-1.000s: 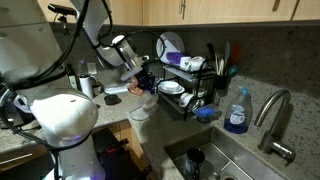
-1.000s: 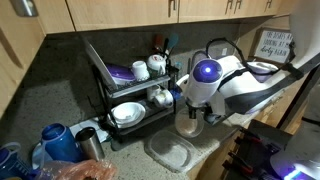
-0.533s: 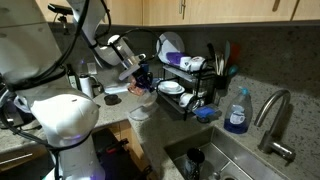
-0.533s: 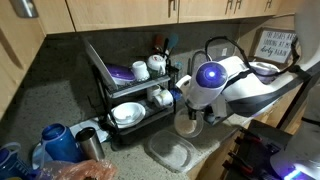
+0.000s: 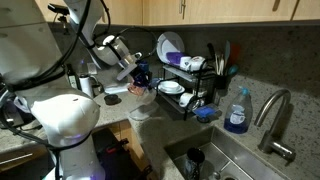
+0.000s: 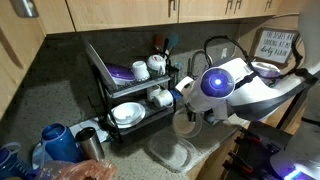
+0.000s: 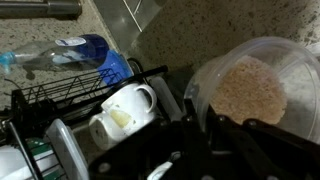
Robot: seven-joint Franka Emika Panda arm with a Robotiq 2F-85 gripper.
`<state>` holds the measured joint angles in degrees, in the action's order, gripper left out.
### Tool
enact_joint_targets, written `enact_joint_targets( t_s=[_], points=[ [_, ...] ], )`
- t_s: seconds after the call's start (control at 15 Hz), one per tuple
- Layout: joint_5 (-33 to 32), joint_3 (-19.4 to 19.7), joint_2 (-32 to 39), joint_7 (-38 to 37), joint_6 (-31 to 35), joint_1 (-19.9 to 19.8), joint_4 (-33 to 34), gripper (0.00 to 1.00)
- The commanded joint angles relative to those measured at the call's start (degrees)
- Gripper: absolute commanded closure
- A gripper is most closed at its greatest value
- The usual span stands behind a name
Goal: Pour the contents in the clear bowl on the right into the bowl on the left
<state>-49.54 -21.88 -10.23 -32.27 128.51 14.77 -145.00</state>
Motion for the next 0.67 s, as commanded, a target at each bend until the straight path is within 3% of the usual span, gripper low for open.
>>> enact_joint_targets(
  t_s=[0.0, 0.6],
  points=[
    [-3.4, -1.0, -0.3, -3.0, -2.7, 1.1, 0.7, 0.97],
    [-11.4, -1.5, 5.6, -11.5, -4.1, 2.7, 2.8, 0.97]
  ],
)
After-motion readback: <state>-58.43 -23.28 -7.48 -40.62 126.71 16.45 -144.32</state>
